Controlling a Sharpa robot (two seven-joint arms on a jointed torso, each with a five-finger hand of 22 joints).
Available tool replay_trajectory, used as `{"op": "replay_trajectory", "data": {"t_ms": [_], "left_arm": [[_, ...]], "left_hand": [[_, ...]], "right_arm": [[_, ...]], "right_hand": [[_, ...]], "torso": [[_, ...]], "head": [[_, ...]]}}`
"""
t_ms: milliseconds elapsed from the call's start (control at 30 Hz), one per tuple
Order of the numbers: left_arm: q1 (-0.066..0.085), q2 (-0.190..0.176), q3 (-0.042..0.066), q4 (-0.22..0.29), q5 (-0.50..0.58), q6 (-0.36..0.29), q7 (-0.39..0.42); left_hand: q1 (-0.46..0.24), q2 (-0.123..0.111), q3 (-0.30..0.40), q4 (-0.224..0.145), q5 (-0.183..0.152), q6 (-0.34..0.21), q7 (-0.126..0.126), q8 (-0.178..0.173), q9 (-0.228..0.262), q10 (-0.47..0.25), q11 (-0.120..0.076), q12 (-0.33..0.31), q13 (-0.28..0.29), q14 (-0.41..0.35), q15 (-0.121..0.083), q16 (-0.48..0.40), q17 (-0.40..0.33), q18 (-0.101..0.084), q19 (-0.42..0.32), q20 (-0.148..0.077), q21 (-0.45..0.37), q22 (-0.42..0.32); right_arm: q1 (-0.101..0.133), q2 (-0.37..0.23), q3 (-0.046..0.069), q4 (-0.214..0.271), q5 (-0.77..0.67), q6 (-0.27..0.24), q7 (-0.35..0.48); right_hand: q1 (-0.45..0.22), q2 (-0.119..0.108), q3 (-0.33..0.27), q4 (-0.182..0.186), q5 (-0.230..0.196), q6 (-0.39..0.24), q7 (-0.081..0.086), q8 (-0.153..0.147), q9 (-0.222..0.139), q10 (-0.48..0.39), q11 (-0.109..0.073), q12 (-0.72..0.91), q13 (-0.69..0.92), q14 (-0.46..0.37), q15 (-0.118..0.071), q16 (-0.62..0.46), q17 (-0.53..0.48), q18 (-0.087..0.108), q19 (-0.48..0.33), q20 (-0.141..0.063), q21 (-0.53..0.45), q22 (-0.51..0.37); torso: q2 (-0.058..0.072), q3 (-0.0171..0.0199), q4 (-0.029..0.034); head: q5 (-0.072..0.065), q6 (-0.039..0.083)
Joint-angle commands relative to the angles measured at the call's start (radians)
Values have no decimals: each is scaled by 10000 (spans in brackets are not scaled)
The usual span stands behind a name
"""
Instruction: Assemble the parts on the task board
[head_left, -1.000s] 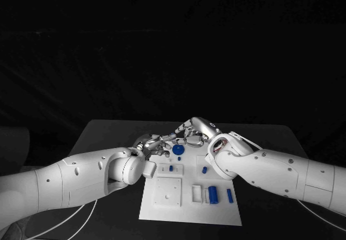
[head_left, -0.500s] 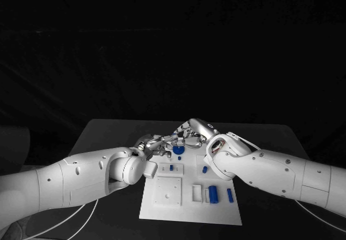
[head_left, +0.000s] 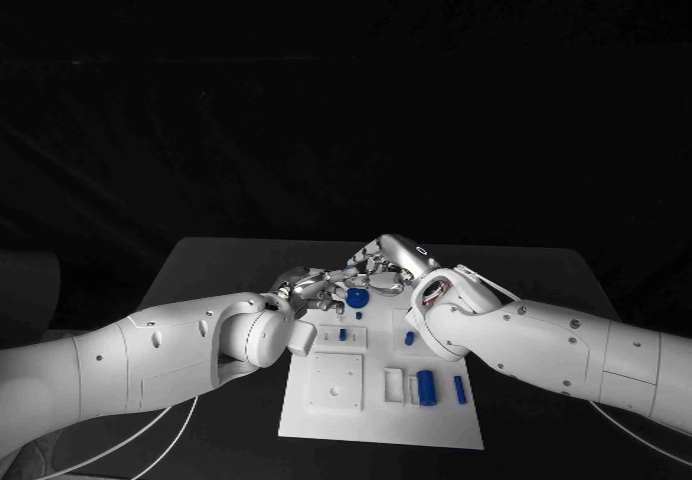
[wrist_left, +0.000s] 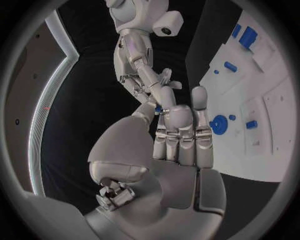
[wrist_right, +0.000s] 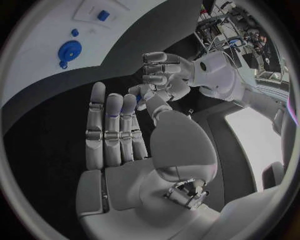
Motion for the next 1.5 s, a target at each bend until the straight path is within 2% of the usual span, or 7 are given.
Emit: {"op": "replay_trajectory", "data": {"t_ms": [33, 333, 467, 633, 933, 1400, 1500], "left_arm": [[-5, 47, -4, 37, -34, 247, -68], [-5, 60, -4, 28, -102, 315, -155], [-5, 51, -4, 32, -171, 362, -187], [-4, 50, -4, 36, -219, 421, -220], [-4, 36, -4, 40, -244, 539, -284], [-4, 0, -4, 55, -335, 789, -274], [-5, -3, -4, 55, -354, 837, -250]], "left_hand": [[31, 49, 850, -897, -7, 118, -55, 32, -21, 275, -40, -48, 18, -72, -45, -68, -2, -165, -82, 10, -14, 147], [40, 54, 786, -857, -131, 104, -60, 30, -90, 151, -45, -57, 71, -124, -57, -135, -32, -198, -133, -8, -15, 147], [49, 61, 714, -806, -164, 70, -61, 30, -141, 28, -38, -30, 127, -170, -38, -191, -56, -204, -184, 9, -30, 138], [103, 151, 553, -754, -166, -183, 8, 19, -338, -167, 7, 70, 213, -243, 11, -213, -66, -183, -248, 57, -58, 136], [-355, 35, 181, -379, -503, -730, 154, 5, -726, -374, 64, 267, 359, -289, 71, -207, -75, -179, -275, 116, -110, 98], [-1335, -524, -758, 368, -483, -1317, 372, 3, -807, -467, 161, 396, 432, -342, 157, -221, -92, -170, -281, 182, -204, 38], [-922, -86, -1993, 802, -472, -1443, 402, 19, -797, -551, 195, 514, 448, -381, 185, -169, -121, -96, -266, 248, -272, 20]], "right_arm": [[9, 35, 16, 39, 10, -246, 268], [7, 66, 16, -22, 14, -222, 232], [4, 74, 16, -43, 15, -198, 242], [-1, 87, 16, -49, 15, -158, 278], [-15, 87, 16, -62, 43, 16, 383], [-52, 86, 16, -126, 49, 255, 404], [-55, 85, 16, -130, 49, 292, 412]], "right_hand": [[-158, -28, 287, 21, -14, 394, -169, 59, 36, 28, -76, 32, 24, 23, -81, 65, 10, -6, -125, 10, 130, 161], [-88, 188, 1353, 9, -709, 660, -199, 65, 58, 17, -105, -110, -14, -10, -115, 54, 0, 30, -397, -31, 440, 615], [-385, -22, 2844, -32, -807, 643, -139, 69, 64, 67, -93, -216, -86, -30, -118, 20, -26, 85, -687, -46, 817, 1120], [-451, -108, 3411, -46, -730, 642, -123, 65, 60, 46, -86, -239, -90, -42, -116, 10, -36, 126, -942, -48, 1121, 1549], [-518, -112, 3744, -74, -773, 660, -119, 65, 58, 16, -78, -220, -57, -74, -105, 15, -37, 178, -1257, -22, 1446, 2133], [-554, -56, 3824, -136, -823, 669, -121, 66, 57, -15, -72, -199, -21, -100, -96, 35, -37, 206, -1365, -5, 1467, 2507], [-567, -37, 3832, -152, -830, 668, -121, 65, 56, -17, -72, -199, -17, -105, -95, 38, -40, 207, -1362, -4, 1433, 2566]], "torso": [[0, -1, 2], [-2, 4, 8], [1, 0, 5], [-5, -2, 7], [-2, -2, 9], [-3, -2, 8], [1, -2, 10]], "head": [[-15, -6], [-18, -22], [-25, -31], [-20, -43], [-9, -50], [-29, -94], [-29, -93]]}}
